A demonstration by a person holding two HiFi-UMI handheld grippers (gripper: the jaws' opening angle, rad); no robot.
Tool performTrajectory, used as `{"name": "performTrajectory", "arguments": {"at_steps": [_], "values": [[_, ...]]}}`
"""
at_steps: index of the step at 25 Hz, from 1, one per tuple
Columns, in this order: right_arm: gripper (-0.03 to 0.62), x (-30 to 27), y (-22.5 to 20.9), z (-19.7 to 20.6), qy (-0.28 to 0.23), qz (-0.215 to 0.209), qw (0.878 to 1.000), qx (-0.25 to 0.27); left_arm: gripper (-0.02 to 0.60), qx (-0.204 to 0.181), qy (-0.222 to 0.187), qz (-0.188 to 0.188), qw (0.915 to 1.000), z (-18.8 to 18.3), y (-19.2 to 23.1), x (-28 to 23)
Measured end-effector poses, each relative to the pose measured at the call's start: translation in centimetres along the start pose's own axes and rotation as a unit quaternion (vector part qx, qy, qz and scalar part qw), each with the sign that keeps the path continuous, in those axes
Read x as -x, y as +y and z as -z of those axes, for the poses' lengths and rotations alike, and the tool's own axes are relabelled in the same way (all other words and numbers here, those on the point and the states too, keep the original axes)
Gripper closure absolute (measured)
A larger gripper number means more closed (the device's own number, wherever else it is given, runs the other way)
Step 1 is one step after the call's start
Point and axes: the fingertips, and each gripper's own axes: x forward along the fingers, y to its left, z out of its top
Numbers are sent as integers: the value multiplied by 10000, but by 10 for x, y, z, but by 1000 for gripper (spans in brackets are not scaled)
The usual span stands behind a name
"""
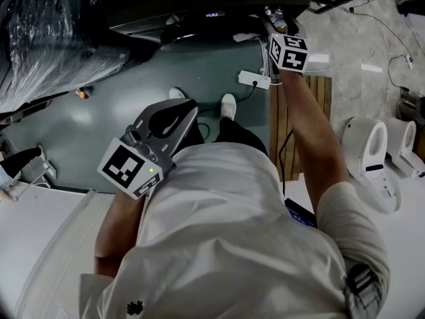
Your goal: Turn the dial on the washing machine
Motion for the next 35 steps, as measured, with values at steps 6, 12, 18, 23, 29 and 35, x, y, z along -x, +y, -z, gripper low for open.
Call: {"name": "performTrajectory", "arguments": {"at_steps": [6, 12, 18, 23, 29, 35], "values": [[330, 3, -4, -2, -192, -178, 9961, -843, 523, 14, -11, 32, 10000, 1, -3, -2], [329, 11, -3, 1, -182, 11, 9998, -119, 523, -26, -38, 34, 10000, 0, -4, 0], [329, 8, 8, 1, -21, 233, 9893, 1443, 522, -35, -43, 57, 10000, 1, -4, -1], [329, -4, 14, 11, 135, 402, 9810, 1893, 522, -69, -25, 55, 10000, 1, -6, -1], [330, -9, 9, 7, 194, 627, 9845, 1624, 522, -39, -32, 10, 10000, 2, -3, 3], [330, -6, 5, 5, 193, 607, 9908, 1197, 522, -36, -37, 14, 10000, 2, -3, 4]]}}
